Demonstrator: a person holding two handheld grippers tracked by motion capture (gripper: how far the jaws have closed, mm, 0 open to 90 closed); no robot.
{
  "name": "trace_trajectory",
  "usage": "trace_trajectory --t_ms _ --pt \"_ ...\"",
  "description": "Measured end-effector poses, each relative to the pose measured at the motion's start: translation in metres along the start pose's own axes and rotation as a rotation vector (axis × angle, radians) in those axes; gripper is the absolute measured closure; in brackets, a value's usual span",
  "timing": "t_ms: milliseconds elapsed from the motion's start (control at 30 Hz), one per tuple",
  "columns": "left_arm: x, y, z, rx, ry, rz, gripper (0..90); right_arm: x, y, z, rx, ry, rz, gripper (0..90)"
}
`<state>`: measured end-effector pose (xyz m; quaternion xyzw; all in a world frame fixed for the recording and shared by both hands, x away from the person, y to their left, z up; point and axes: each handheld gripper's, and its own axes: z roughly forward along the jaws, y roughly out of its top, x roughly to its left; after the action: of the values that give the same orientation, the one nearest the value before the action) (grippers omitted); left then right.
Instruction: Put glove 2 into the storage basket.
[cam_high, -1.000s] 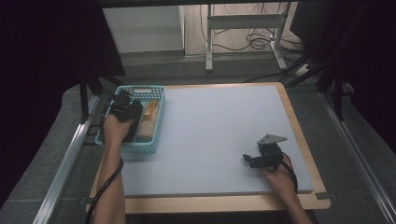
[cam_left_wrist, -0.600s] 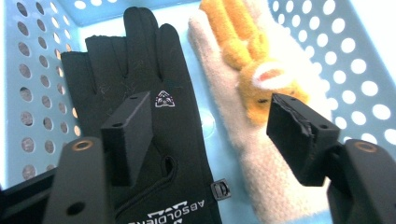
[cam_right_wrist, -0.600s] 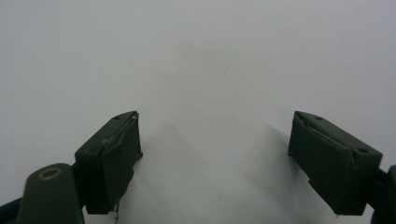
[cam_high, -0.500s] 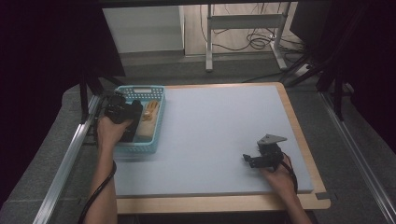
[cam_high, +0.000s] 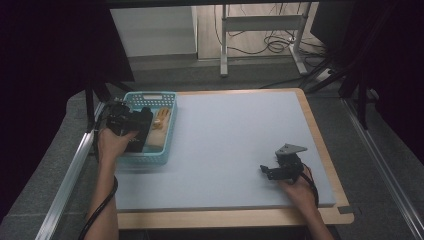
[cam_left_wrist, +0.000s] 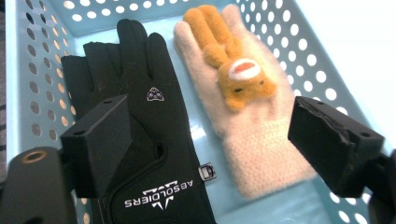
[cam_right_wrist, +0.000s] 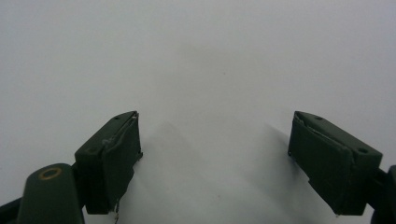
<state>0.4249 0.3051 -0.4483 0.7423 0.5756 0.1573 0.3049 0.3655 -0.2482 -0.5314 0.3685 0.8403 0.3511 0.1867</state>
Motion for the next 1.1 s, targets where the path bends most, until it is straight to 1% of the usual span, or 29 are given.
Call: trace_trajectory --t_ms 133,233,267,367,533,833,1033,1100 --pt "-0.002 -0.004 -0.005 -0.013 -0.007 0.013 11.2 0.0 0.0 0.0 0.0 -0.001 0.0 16.7" --pt "-0.004 -0.006 -0.008 -0.019 -0.001 0.022 8.5 0.0 0.0 0.0 0.0 0.0 0.0 16.6" --pt "-0.004 -0.007 -0.01 -0.027 0.0 0.021 6.2 0.0 0.0 0.0 0.0 -0.001 0.0 16.6" --pt "-0.005 -0.011 -0.012 -0.043 -0.013 0.015 4.7 0.0 0.0 0.0 0.0 -0.001 -0.001 16.6" --pt "-0.008 -0.015 -0.015 -0.053 -0.029 0.025 2.6 0.0 0.0 0.0 0.0 -0.001 -0.001 16.6" --pt "-0.025 -0.018 -0.023 -0.087 -0.06 0.051 0.7 0.0 0.0 0.0 0.0 -0.002 -0.001 16.5" --pt "-0.038 -0.019 -0.029 -0.099 -0.073 0.095 0.4 0.0 0.0 0.0 0.0 -0.002 -0.002 16.5" --pt "-0.042 -0.019 -0.03 -0.104 -0.08 0.103 0.4 0.0 0.0 0.0 0.0 -0.002 -0.002 16.5"
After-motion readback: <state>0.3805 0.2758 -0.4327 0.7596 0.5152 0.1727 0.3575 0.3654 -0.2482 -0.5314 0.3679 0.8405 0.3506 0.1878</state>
